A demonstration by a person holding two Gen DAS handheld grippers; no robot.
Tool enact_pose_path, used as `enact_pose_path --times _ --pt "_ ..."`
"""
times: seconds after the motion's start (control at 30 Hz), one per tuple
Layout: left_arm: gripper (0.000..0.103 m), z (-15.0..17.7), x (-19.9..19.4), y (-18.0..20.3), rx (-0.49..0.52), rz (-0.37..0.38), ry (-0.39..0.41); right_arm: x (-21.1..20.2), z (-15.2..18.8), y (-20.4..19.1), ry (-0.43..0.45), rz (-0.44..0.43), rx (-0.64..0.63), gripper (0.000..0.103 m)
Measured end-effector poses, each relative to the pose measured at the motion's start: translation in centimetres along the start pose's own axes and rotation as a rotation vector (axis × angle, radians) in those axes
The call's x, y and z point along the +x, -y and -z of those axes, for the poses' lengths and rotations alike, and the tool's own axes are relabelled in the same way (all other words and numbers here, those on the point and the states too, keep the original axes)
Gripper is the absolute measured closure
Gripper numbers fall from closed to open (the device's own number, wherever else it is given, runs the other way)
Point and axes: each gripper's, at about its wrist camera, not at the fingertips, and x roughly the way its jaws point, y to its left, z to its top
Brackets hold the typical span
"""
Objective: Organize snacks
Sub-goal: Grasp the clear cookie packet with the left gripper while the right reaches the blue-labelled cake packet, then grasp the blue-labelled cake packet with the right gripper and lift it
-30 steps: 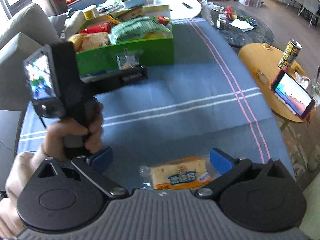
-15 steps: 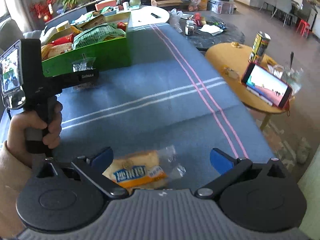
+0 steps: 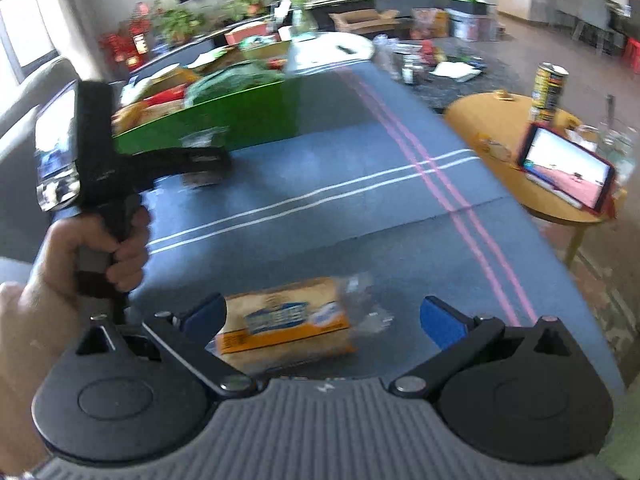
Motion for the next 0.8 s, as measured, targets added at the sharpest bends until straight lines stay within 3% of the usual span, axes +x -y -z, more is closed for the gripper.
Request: enact_pose_path --times 0.27,0.5,0.8 --pt "0.072 -0.2 -0.7 -0.7 -0.019 0.004 0.004 2.0 0.2 -0.2 -0.044 -0.075 -0.009 0.000" --pt "0.072 -0.1 -1.0 -1.5 -0.043 -0.008 0.005 2.2 0.5 -0.7 0.047 -0.067 -0.003 0.000" --pt "0.072 -0.1 -0.9 -1.6 -0.051 -0.010 0.003 1.3 0.0 -0.7 0.020 -0.160 0.046 0.000"
